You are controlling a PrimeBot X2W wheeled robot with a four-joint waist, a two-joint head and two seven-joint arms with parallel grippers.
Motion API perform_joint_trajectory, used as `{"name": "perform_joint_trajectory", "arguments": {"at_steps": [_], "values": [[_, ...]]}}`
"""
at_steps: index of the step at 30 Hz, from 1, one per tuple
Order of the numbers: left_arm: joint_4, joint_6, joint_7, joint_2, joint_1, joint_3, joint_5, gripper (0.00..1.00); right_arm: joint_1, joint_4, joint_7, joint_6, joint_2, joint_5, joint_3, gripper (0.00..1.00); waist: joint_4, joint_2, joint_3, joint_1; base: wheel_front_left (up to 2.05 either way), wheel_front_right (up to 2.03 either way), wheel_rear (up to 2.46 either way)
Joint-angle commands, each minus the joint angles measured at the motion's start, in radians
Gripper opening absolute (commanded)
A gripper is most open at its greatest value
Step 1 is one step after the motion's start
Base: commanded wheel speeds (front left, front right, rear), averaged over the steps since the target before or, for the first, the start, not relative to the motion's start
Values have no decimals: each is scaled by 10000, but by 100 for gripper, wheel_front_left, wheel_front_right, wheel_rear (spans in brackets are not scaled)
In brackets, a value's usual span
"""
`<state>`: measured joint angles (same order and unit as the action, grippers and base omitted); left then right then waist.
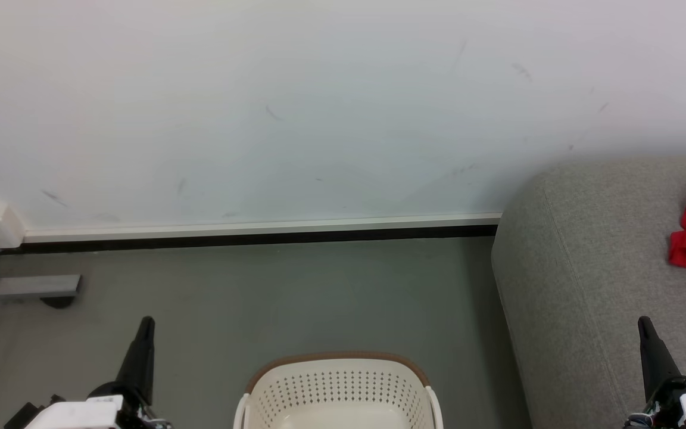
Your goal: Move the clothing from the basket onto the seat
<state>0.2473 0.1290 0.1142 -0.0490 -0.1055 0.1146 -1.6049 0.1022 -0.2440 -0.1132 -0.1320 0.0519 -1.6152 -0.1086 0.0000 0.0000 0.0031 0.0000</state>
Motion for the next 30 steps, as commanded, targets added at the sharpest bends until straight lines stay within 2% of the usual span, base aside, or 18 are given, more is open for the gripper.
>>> {"name": "perform_joint_trajectory", "arguments": {"at_steps": [1,30], "values": [[-38,55,38,-16,-80,27,-144,0,141,-23,-4,23,24,-4,-44,0,0,0,0,0,0,0,0],[-39,56,36,-16,-79,24,-144,0,144,-24,-24,23,10,18,-61,0,0,0,0,0,0,0,0]]}}
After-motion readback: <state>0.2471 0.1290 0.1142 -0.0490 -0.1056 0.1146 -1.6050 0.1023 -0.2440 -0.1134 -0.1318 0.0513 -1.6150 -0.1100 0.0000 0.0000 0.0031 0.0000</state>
